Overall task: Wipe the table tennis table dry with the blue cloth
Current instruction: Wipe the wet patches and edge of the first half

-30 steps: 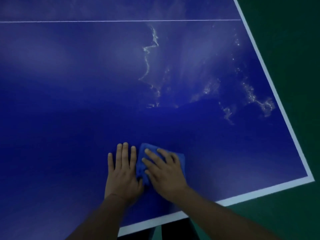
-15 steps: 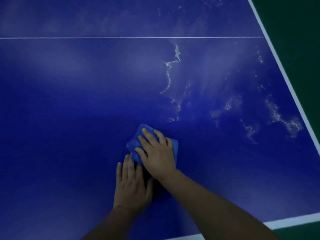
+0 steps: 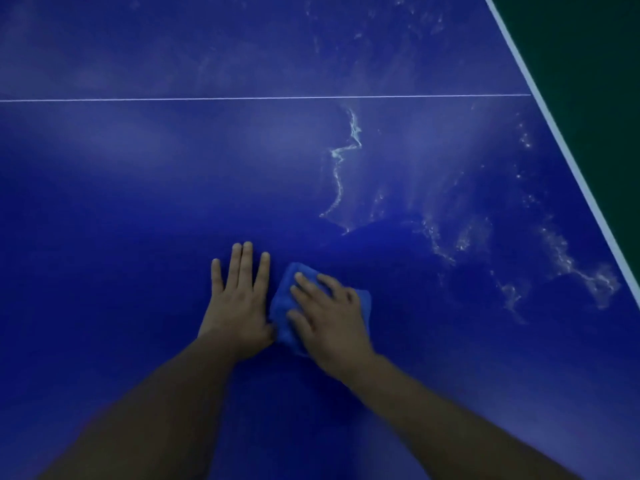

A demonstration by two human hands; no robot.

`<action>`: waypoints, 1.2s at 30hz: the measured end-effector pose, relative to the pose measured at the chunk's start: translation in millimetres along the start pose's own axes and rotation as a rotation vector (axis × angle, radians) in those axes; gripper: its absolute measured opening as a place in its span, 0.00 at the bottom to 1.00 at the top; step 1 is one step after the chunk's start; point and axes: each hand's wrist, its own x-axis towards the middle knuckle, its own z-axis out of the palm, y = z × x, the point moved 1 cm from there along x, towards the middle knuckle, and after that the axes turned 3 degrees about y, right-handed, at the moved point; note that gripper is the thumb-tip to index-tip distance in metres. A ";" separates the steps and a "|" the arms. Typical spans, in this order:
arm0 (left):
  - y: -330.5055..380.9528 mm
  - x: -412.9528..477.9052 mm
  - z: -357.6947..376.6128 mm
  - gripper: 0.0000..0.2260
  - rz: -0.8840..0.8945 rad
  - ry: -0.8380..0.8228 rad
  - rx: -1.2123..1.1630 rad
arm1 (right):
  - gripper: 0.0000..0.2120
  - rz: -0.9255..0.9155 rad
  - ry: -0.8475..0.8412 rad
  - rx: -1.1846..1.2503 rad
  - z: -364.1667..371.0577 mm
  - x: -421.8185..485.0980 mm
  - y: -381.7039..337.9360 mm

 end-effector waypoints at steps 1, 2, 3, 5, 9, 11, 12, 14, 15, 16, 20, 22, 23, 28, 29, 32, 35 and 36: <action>-2.1 -0.3 3.3 0.46 0.012 -0.006 0.001 | 0.29 -0.024 -0.040 0.034 7.2 -1.1 -6.4; -2.7 -0.2 4.8 0.46 0.015 0.001 -0.010 | 0.30 -0.040 -0.024 0.032 11.5 6.4 -3.1; -2.0 1.2 3.2 0.45 0.011 0.012 -0.023 | 0.29 -0.061 0.021 -0.015 15.6 21.7 6.4; 2.1 3.6 -0.9 0.45 -0.004 0.011 -0.027 | 0.25 -0.049 0.089 -0.113 15.6 63.3 33.8; 3.4 3.5 -6.5 0.46 -0.029 -0.010 -0.040 | 0.23 0.334 0.243 -0.164 -8.2 120.1 125.6; 3.0 3.7 -6.7 0.47 -0.029 -0.009 -0.054 | 0.24 0.507 0.320 -0.097 -28.6 116.1 142.0; 3.0 3.7 -6.7 0.47 -0.027 -0.012 -0.058 | 0.24 0.542 0.337 -0.065 -32.0 111.5 130.7; 2.8 4.4 -5.9 0.46 -0.020 -0.009 -0.065 | 0.22 0.367 0.280 -0.014 -22.4 97.6 74.4; 2.6 4.3 -6.2 0.46 -0.013 -0.007 -0.069 | 0.20 0.180 0.205 -0.012 -8.3 88.7 40.1; 2.4 4.1 -6.4 0.45 -0.003 -0.005 -0.072 | 0.20 0.016 0.121 -0.037 7.6 79.5 9.4; 2.8 4.7 -6.2 0.46 -0.019 -0.005 -0.080 | 0.21 0.034 0.102 -0.104 30.2 126.5 14.5; 3.6 5.2 -8.4 0.46 -0.031 -0.017 -0.072 | 0.19 0.242 0.177 -0.151 16.3 160.4 58.3; 3.7 5.0 -9.4 0.47 -0.033 -0.030 -0.070 | 0.18 0.353 0.179 -0.144 6.0 171.2 79.8; 3.6 5.2 -11.1 0.46 -0.045 -0.062 -0.071 | 0.22 0.733 0.323 -0.021 -17.5 159.0 91.4; 3.2 5.4 -11.1 0.46 -0.048 -0.062 -0.075 | 0.23 0.691 0.353 0.035 -14.6 151.7 65.3; 3.1 5.1 -11.2 0.45 -0.022 -0.065 -0.092 | 0.22 0.271 0.203 0.001 14.3 126.7 -19.6; 3.2 5.6 -9.9 0.45 -0.027 -0.058 -0.090 | 0.22 0.100 0.097 -0.080 26.4 118.8 0.9; 3.4 6.3 -10.1 0.46 -0.035 -0.056 -0.081 | 0.21 0.144 0.134 -0.133 24.2 122.0 30.6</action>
